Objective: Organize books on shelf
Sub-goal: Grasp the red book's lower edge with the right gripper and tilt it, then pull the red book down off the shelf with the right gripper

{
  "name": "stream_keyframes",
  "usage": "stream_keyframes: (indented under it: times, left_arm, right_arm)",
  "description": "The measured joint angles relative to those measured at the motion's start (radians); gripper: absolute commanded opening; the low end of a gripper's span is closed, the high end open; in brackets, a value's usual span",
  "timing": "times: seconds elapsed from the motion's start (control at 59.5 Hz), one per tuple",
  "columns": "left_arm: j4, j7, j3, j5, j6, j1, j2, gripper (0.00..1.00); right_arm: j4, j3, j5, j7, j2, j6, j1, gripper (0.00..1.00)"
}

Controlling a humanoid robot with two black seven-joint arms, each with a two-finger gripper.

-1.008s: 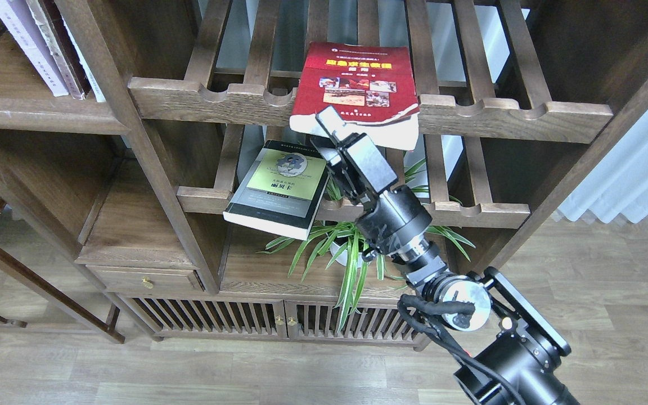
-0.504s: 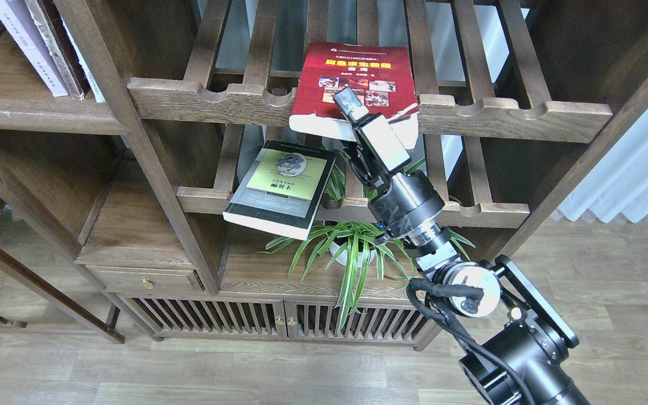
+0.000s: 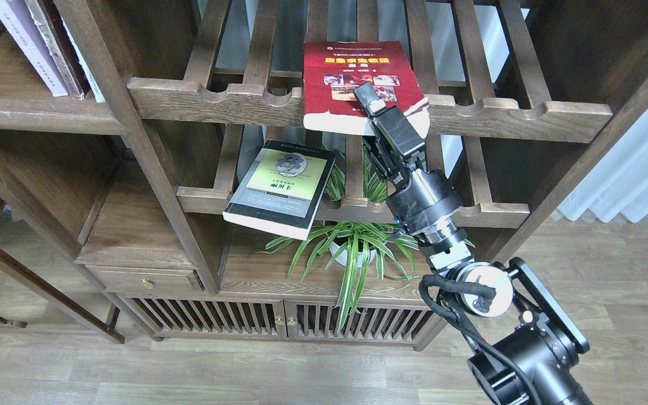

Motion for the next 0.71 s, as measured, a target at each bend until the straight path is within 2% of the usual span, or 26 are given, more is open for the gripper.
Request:
stream_keyframes:
  times: [0.168, 0.42, 0.705]
  left_arm:
    - [0.03, -0.001, 0.0, 0.0, 0.0, 0.0, 0.0, 1.0]
    - [0.046, -0.001, 0.011, -0.01, 0.0, -0.001, -0.001, 1.0]
    - [0.068, 0.005, 0.028, -0.023, 0.0, 0.0, -0.001, 1.0]
  right_arm:
    - [0.004, 0.001, 0.002, -0.003, -0.018, 0.055, -0.029, 0.05]
    - [0.056, 0.005, 0.022, 0.001, -0.022, 0.205, -0.161, 0.06]
    - [0.085, 0.045, 0.057, 0.003, -0.06, 0.218, -0.382, 0.05]
